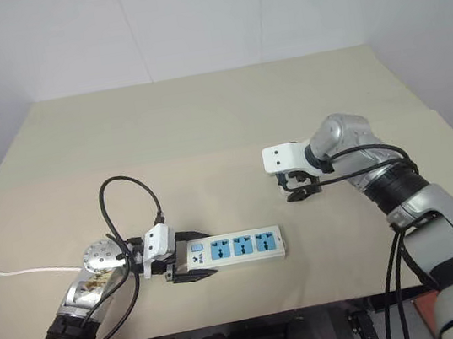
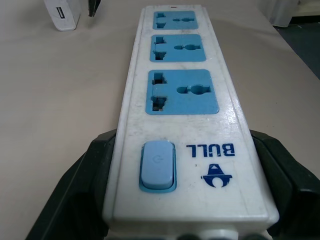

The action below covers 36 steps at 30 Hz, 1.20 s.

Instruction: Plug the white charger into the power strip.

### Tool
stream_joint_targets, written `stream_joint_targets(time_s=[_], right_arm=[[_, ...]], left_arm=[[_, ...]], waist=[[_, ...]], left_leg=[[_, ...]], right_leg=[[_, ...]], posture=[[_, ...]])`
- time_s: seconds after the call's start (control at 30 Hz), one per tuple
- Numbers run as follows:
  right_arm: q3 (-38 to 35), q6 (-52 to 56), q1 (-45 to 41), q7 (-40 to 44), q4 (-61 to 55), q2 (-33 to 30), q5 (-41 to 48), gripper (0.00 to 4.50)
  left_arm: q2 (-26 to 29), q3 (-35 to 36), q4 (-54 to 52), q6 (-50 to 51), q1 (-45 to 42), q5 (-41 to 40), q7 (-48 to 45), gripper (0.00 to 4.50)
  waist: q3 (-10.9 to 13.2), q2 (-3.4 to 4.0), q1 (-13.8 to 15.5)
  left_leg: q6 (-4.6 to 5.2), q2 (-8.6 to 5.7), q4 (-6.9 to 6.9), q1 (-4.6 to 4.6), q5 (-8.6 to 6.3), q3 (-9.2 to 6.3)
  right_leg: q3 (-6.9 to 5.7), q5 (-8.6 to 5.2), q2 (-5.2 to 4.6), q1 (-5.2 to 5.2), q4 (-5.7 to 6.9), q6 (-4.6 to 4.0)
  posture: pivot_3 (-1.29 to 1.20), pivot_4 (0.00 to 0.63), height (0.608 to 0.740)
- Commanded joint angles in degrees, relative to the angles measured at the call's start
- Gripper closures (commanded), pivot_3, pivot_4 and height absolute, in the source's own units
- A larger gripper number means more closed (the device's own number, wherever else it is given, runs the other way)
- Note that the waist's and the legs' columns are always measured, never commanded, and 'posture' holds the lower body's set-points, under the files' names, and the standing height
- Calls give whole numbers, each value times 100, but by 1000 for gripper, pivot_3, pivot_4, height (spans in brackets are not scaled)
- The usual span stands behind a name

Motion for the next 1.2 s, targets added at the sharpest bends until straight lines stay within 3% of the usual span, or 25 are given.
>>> stream_joint_targets(time_s=[0.03, 0.4, 0.73, 0.97, 1.13, 1.2], right_arm=[[44, -543, -299, 52, 509, 169, -339, 0], [130, -1385, -650, 209, 1774, 799, -921, 0], [64, -1674, -691, 400, 1728, 1113, -1158, 3291], [-243, -1441, -284, 581, 958, 914, -974, 3363], [-1043, -752, 55, 531, 16, 657, -407, 3363], [-1645, -224, 152, 439, -423, 743, 198, 3363]], left_arm=[[64, -156, -121, 174, 165, 156, 97, 1188], [116, -151, -295, 318, 265, 166, 258, 1188], [189, -154, -315, 349, 286, 161, 279, 1188], [227, -127, -234, 343, 224, 172, 256, 1188], [248, -58, -108, 339, 142, 152, 278, 1188], [241, -27, -51, 332, 114, 142, 294, 1188]], waist=[[0, 0, -2], [-3, 2, -25], [-12, 1, -54], [-13, 1, -37], [-12, 1, -16], [-12, 1, -18]], left_leg=[[0, 1, 0, 1, 0, 0], [-2, 1, -1, 33, 1, 2], [-3, 1, -1, 50, 0, 4], [-6, 2, -5, 48, -1, 3], [-6, 1, -5, 41, -2, 3], [-6, 2, -5, 40, -2, 3]], right_leg=[[0, 0, 1, 0, 1, 0], [7, 1, 2, 15, 19, -3], [13, 0, 4, 15, 43, -4], [13, -2, 5, 10, 44, -6], [13, -2, 5, 4, 42, -7], [14, -2, 5, 3, 43, -7]], posture=[[0, 150, 740], [0, 150, 740], [0, 150, 740], [0, 150, 740], [0, 150, 740], [0, 150, 740]])
